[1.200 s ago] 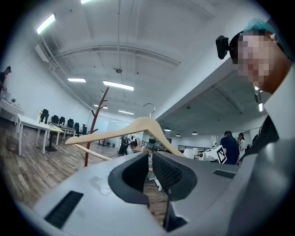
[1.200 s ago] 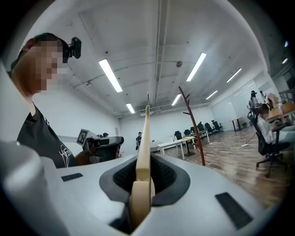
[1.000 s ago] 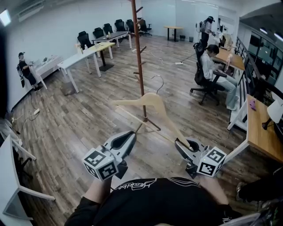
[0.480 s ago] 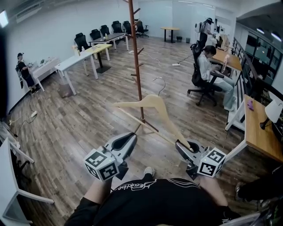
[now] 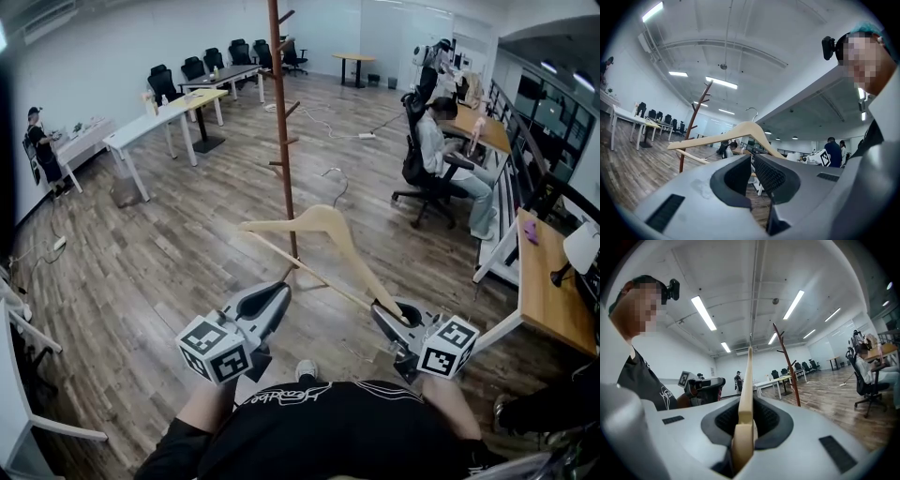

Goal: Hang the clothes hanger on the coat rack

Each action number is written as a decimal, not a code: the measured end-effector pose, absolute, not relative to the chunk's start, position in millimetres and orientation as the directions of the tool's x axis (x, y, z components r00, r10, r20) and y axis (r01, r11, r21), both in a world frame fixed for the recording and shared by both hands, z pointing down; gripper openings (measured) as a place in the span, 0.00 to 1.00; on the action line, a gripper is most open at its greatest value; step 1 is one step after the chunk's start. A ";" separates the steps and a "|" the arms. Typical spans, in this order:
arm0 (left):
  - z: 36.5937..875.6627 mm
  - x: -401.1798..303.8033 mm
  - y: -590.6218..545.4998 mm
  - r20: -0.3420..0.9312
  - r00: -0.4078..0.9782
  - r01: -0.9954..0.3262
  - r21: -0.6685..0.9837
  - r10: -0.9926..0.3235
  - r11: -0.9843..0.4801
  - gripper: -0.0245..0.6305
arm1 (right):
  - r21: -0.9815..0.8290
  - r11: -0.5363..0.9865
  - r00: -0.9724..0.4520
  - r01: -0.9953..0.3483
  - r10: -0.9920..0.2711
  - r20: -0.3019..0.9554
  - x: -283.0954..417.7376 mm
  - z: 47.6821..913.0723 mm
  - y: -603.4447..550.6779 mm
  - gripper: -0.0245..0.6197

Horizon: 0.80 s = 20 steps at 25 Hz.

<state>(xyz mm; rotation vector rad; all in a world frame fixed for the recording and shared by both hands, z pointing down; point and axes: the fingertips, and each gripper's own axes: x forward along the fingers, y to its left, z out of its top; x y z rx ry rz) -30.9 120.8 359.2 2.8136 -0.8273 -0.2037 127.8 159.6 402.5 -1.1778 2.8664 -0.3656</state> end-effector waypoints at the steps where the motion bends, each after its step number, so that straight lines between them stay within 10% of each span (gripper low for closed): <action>1: 360.7 -30.2 108.3 -0.072 0.834 -0.520 0.233 -0.547 -0.822 0.09 | -0.228 0.687 -0.715 -0.690 -0.696 0.067 128.9 403.8 147.3 0.15; 20: 340.0 -29.4 -162.1 -0.089 0.852 -0.483 0.244 -0.516 -0.841 0.09 | -0.229 0.626 -0.662 -0.745 -0.736 0.142 128.8 401.5 -106.7 0.15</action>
